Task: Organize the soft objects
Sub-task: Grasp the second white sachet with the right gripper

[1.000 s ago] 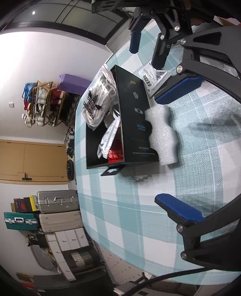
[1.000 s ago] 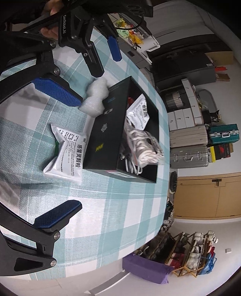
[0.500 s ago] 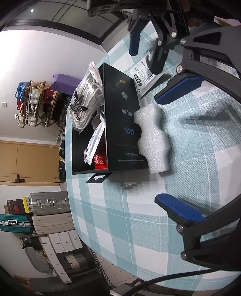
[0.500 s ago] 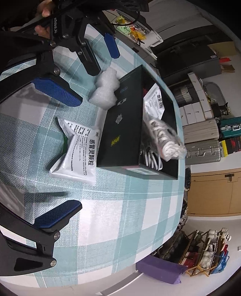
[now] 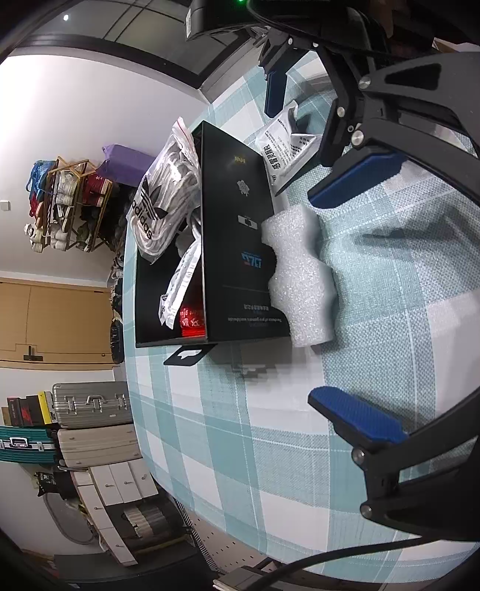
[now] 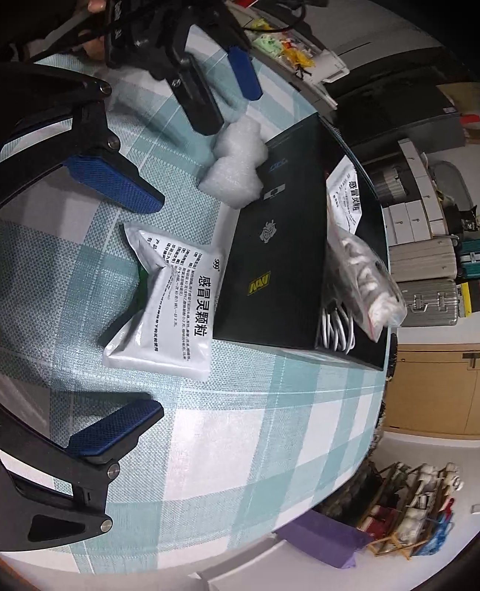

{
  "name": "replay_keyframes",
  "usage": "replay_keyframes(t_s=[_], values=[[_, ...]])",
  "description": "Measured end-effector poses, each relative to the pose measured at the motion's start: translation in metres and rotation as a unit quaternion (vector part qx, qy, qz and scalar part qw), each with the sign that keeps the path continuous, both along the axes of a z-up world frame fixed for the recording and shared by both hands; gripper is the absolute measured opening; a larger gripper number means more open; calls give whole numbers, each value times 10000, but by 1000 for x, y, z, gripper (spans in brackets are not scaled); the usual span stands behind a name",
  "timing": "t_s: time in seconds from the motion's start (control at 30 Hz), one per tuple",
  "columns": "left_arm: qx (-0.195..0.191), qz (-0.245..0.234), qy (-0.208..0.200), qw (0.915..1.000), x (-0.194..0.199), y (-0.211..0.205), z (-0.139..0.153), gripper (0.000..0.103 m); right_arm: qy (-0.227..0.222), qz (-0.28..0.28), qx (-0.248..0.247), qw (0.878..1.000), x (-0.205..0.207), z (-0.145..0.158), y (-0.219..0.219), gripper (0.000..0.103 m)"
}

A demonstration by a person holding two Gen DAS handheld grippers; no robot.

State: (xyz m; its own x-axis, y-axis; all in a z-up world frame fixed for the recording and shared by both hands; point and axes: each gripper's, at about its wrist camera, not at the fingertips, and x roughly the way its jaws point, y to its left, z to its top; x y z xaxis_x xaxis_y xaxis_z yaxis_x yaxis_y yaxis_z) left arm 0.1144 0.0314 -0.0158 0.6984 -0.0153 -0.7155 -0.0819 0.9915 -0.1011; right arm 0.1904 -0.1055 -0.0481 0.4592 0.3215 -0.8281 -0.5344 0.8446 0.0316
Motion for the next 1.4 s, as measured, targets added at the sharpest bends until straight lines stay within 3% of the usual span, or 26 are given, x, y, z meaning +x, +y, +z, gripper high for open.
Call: replay_keyframes(t_s=[0.27, 0.57, 0.77, 1.13, 1.4], values=[[-2, -37, 34, 10000, 1, 0, -1, 98, -71, -16, -71, 9999, -2, -1, 2, 100], [-45, -37, 59, 10000, 3, 0, -2, 98, -178, 55, 20, 9998, -5, 5, 4, 72], [-25, -24, 66, 10000, 4, 0, -2, 98, -183, 129, 43, 9997, -6, 7, 2, 60], [13, -124, 158, 9998, 3, -5, -3, 98, -166, 184, 143, 9996, -6, 11, 1, 54], [-224, -118, 398, 9989, 17, -12, -6, 98, -191, 164, 268, 9993, -6, 17, -3, 54]])
